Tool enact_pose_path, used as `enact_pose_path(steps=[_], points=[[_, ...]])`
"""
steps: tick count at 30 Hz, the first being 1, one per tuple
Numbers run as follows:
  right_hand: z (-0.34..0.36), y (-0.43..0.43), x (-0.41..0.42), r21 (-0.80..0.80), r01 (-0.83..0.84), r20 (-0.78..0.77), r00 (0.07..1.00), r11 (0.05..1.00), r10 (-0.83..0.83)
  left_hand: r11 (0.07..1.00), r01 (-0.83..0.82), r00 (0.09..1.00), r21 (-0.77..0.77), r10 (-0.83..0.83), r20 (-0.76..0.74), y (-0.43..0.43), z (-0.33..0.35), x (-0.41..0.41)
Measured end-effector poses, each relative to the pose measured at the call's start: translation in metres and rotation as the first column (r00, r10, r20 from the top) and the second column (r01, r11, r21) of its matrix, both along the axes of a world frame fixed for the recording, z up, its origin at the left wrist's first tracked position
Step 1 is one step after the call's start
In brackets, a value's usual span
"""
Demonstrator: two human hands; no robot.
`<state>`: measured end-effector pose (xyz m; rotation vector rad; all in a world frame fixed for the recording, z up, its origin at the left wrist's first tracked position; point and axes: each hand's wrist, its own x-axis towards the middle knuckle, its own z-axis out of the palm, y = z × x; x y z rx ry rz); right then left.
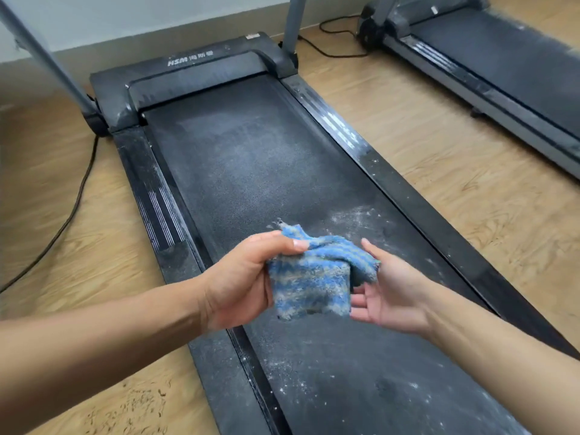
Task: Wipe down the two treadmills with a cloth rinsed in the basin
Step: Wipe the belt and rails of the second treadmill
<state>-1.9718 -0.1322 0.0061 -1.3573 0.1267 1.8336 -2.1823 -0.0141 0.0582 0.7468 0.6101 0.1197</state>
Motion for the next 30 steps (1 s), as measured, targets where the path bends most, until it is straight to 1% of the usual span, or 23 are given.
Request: enact_pose_path(steps=[1, 3, 5, 7, 9, 12, 15, 18, 20, 22, 27, 30], points=[[-0.003, -0.002, -0.005, 0.008, 0.019, -0.071, 0.997, 1.0, -0.018, 0.999, -0.024, 1.0, -0.022, 0.024, -0.009, 0.002, -0.002, -0.001], [0.001, -0.003, -0.018, 0.064, 0.049, -0.163, 0.986, 0.997, -0.038, 0.997, -0.068, 0.998, -0.033, 0.068, -0.016, 0.005, -0.007, -0.002], [0.009, 0.0, -0.029, 0.147, 0.099, -0.202, 0.977, 0.984, -0.068, 0.995, -0.103, 0.994, -0.013, 0.102, -0.03, 0.007, -0.01, -0.003], [0.019, 0.005, -0.036, 0.228, 0.144, -0.204, 0.974, 0.963, -0.097, 0.993, -0.11, 0.993, 0.029, 0.111, -0.038, 0.006, -0.012, -0.005], [0.029, 0.01, -0.042, 0.292, 0.177, -0.117, 0.982, 0.94, -0.149, 0.988, -0.116, 0.991, 0.105, 0.122, -0.054, 0.005, -0.016, -0.007], [0.035, 0.016, -0.045, 0.384, 0.147, 0.049, 0.983, 0.911, -0.18, 0.949, -0.123, 0.979, 0.292, 0.164, -0.12, 0.007, -0.022, -0.012], [0.035, 0.017, -0.041, 0.43, 0.08, 0.237, 0.951, 0.899, -0.198, 0.883, -0.185, 0.955, 0.432, 0.265, -0.134, 0.008, -0.026, -0.017], [0.033, 0.016, -0.03, 0.423, 0.049, 0.369, 0.903, 0.905, -0.222, 0.782, -0.234, 0.93, 0.577, 0.353, -0.101, 0.01, -0.029, -0.022], [0.033, 0.015, -0.023, 0.426, 0.036, 0.408, 0.884, 0.904, -0.227, 0.728, -0.241, 0.915, 0.642, 0.39, -0.098, 0.013, -0.031, -0.024], [0.032, 0.016, -0.017, 0.44, 0.027, 0.416, 0.88, 0.898, -0.23, 0.71, -0.224, 0.908, 0.668, 0.4, -0.121, 0.018, -0.034, -0.026], [0.036, 0.017, -0.013, 0.486, 0.027, 0.397, 0.884, 0.873, -0.248, 0.754, -0.191, 0.931, 0.629, 0.342, -0.127, 0.023, -0.033, -0.028], [0.04, 0.017, -0.013, 0.493, 0.052, 0.381, 0.884, 0.868, -0.27, 0.737, -0.207, 0.933, 0.644, 0.346, -0.096, 0.027, -0.028, -0.03]])
